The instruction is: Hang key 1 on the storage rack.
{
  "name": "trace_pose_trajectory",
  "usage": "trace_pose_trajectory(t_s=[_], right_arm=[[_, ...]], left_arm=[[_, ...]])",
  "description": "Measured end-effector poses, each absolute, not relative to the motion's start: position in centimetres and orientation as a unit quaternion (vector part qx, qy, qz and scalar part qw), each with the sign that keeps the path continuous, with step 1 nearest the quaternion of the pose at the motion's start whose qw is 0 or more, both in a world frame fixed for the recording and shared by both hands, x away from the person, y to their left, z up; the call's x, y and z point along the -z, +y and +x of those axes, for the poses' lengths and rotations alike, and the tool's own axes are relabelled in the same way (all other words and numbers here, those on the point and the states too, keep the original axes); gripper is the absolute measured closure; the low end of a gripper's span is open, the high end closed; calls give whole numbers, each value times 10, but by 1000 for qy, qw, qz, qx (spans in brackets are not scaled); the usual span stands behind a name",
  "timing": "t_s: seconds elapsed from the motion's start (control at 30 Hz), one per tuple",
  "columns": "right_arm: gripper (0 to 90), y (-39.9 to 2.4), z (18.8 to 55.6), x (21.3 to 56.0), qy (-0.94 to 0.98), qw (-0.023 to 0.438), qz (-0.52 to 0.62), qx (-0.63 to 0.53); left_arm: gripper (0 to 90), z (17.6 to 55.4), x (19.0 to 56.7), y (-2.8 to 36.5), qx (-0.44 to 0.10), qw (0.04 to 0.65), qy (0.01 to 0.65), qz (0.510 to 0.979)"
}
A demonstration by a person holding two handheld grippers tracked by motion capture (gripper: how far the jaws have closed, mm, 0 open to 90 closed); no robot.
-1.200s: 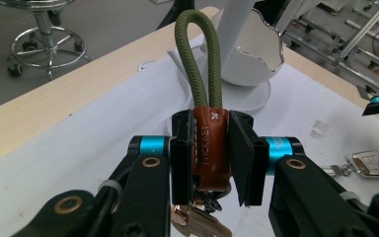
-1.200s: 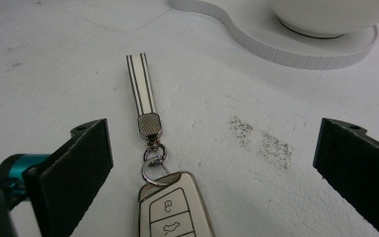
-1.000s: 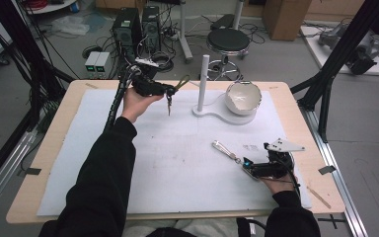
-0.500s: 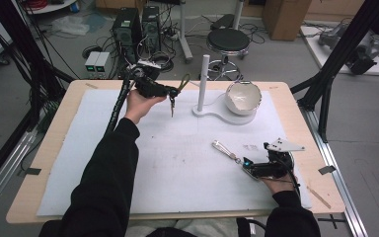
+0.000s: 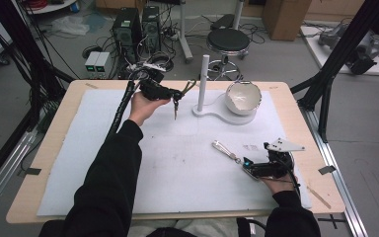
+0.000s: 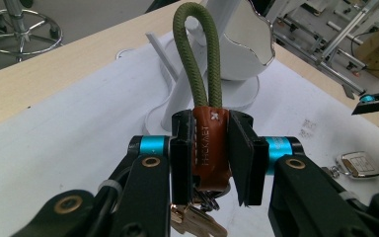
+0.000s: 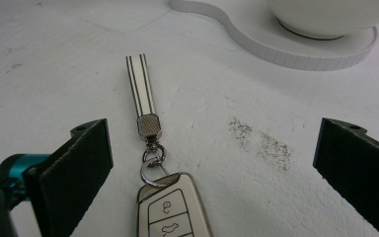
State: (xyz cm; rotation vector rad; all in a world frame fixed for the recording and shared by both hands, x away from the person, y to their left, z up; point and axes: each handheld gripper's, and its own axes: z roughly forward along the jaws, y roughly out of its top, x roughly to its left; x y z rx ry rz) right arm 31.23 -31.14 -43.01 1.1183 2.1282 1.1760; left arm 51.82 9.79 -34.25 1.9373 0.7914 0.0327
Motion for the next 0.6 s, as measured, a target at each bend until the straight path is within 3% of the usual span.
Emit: trace_pose_trajectory(t_s=[0.6], right_arm=[[7,-310,313,431,774,230,407,-427]], left_arm=[[722,521,356,85,-10,476,330,815]])
